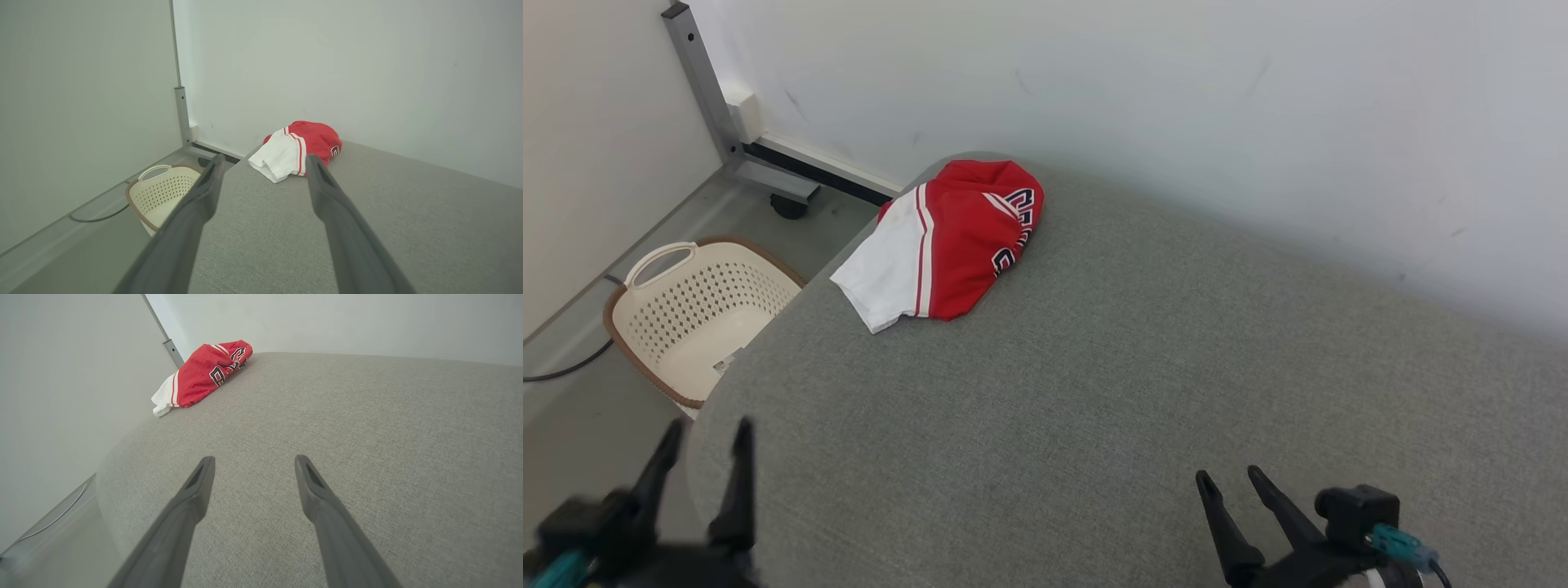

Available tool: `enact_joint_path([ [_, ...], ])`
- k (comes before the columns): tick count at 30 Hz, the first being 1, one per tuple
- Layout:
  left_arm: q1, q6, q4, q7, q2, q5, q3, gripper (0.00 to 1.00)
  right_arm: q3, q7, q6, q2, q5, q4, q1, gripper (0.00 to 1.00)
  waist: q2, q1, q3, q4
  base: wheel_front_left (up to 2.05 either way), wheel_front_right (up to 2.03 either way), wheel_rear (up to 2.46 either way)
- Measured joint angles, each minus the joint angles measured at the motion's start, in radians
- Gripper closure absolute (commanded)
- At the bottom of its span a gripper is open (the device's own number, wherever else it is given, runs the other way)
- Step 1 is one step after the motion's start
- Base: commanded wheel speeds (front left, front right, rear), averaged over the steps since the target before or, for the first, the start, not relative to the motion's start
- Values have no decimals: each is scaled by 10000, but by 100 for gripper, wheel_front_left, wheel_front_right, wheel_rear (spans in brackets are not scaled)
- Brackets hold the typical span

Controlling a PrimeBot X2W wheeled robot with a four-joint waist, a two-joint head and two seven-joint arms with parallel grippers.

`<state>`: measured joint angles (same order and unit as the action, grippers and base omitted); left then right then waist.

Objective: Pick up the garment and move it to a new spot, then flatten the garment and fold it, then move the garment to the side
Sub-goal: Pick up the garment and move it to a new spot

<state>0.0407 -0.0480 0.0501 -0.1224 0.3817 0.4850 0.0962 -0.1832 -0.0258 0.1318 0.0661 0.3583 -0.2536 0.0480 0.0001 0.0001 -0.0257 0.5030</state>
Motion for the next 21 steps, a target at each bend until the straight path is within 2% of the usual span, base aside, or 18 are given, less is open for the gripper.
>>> enact_joint_path([
  [4,2100,-464,1852,554,-433,203,790,0,188,-422,0,12,-288,698,-480,0,1,0,131,-56,0,0,0],
  [5,2100,-464,1852,554,-433,203,790,0,188,-422,0,12,-288,698,-480,0,1,0,131,-56,0,0,0],
  [10,4175,-631,4075,1221,-548,602,963,0,-2,-1256,0,153,-623,1919,-447,0,0,-1,336,-473,0,0,0],
  [14,5762,-665,5313,1858,-506,803,968,0,-10,-1881,0,472,-752,2987,-437,0,-1,0,713,-914,0,0,0],
  [16,6429,-667,5873,2111,-456,892,930,0,27,-2159,0,629,-832,3501,-448,0,-1,0,984,-1157,0,0,0],
  [17,7391,-679,6953,2523,-422,1141,903,0,201,-2623,0,924,-968,4458,-518,0,-1,1,1631,-1742,0,0,0],
  [21,8048,-721,7791,2560,-330,1143,947,0,439,-2880,0,989,-1049,5265,-691,0,0,2,2392,-2363,0,0,0],
])
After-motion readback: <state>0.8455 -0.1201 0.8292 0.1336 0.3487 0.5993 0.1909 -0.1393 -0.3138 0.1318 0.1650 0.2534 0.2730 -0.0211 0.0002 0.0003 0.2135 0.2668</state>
